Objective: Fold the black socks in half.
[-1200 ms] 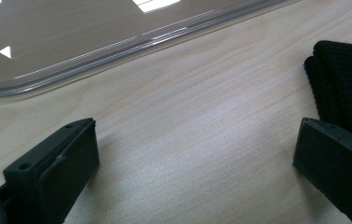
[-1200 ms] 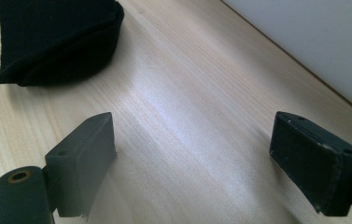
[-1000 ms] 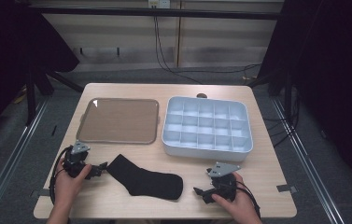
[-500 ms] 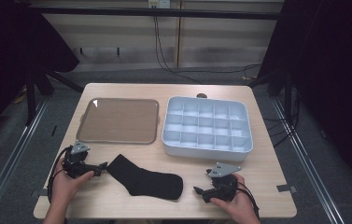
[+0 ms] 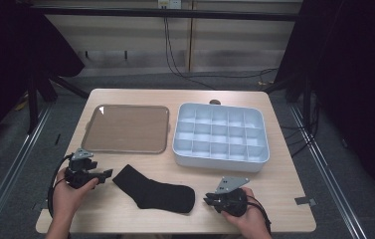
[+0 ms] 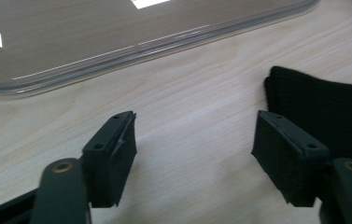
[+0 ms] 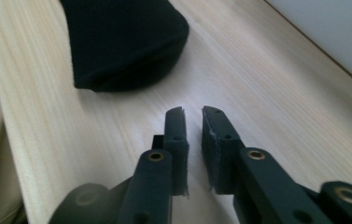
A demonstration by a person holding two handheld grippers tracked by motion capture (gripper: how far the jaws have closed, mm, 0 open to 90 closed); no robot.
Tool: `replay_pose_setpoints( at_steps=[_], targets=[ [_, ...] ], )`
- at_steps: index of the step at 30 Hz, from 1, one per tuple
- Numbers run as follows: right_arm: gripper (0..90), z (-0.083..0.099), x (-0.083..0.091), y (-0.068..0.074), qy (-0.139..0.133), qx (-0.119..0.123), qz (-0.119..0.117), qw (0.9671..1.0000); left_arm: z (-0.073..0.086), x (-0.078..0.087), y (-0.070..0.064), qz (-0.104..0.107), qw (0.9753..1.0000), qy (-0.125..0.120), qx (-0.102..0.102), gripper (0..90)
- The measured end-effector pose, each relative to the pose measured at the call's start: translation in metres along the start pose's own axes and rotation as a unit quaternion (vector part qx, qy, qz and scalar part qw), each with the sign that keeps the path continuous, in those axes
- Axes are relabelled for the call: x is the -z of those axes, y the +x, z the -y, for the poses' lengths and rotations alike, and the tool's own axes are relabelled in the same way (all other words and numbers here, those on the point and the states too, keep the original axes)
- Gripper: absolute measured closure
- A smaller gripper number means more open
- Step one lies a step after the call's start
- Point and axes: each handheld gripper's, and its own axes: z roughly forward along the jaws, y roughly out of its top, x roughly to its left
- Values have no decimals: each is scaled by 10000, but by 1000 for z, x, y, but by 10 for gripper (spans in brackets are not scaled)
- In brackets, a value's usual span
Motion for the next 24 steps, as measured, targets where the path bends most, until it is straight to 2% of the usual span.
replay_pose_setpoints(
  at_steps=[2, 5, 6, 9, 13, 15, 16, 18, 21, 22, 23, 24],
  targets=[
    [833, -1, 0, 1, -17, 20, -36, 10000, -1, 1, -2, 49, 10000, 17, 21, 328],
    [889, -5, 0, 5, -71, 43, -126, 9999, -6, 2, -12, 319, 9993, 174, -14, 362],
    [897, -6, -1, 6, -110, 42, -196, 9997, -7, 1, -14, 349, 9992, 192, -50, 369],
    [900, -8, -1, 7, -98, 96, -180, 9997, -9, 1, -17, 425, 9987, 282, -91, 401],
    [900, -11, -3, 13, -93, 182, -283, 9994, -13, 0, -24, 558, 9978, 346, -11, 444],
    [900, -12, -3, 14, -89, 172, -283, 9994, -13, -1, -25, 559, 9977, 375, -6, 460],
    [900, -13, -4, 15, -85, 191, -342, 9992, -13, -5, -26, 568, 9971, 507, -32, 466],
    [900, -13, -5, 16, -87, 210, -355, 9991, -13, -7, -27, 586, 9966, 580, -59, 471],
    [900, -13, -5, 17, -99, 217, -370, 9990, -13, -9, -29, 567, 9965, 615, -73, 477],
    [900, -13, -5, 17, -99, 237, -395, 9989, -13, -12, -30, 540, 9963, 665, -68, 487],
    [900, -13, -6, 18, -106, 277, -424, 9987, -12, -14, -30, 566, 9951, 804, -90, 503],
    [900, -14, -7, 18, -96, 303, -416, 9986, -11, -15, -30, 556, 9952, 800, -82, 508]
  ],
)
